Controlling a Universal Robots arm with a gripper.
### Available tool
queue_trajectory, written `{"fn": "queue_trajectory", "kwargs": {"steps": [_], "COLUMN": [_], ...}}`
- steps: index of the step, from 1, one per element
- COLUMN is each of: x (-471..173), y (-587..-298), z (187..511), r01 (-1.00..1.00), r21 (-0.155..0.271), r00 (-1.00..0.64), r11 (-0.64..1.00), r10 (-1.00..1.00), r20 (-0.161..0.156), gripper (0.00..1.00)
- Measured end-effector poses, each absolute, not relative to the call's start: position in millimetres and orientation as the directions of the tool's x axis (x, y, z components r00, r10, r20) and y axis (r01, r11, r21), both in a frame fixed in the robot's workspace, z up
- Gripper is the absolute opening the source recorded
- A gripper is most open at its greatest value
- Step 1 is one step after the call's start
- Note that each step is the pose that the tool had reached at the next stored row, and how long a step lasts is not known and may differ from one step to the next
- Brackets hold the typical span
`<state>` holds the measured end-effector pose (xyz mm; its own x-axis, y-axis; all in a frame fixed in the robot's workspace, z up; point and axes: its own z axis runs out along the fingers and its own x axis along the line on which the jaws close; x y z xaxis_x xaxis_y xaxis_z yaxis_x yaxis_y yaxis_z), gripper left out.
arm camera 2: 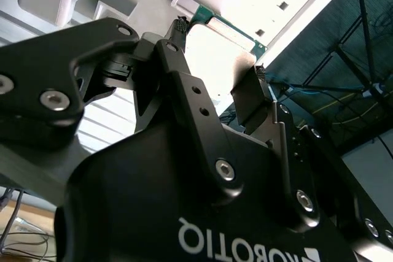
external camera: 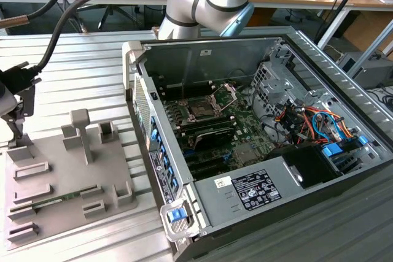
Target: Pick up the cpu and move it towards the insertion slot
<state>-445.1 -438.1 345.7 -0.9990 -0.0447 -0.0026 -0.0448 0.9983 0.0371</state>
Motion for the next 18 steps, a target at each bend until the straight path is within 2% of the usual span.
{"fn": "queue_trajectory", "kwargs": {"steps": [10, 13, 18], "x": [-445.1, -445.1, -445.1], "y": [-438.1, -438.1, -438.1], "z": [358.4, 383.6, 389.5], "r01": [-0.045, -0.045, -0.045], "r21": [0.037, 0.037, 0.037], "r00": [-0.999, -0.999, -0.999], "r11": [0.998, 0.998, 0.998], "r10": [-0.045, -0.045, -0.045], "r20": [-0.003, -0.003, -0.003], "gripper": [0.55, 0.55, 0.55]}}
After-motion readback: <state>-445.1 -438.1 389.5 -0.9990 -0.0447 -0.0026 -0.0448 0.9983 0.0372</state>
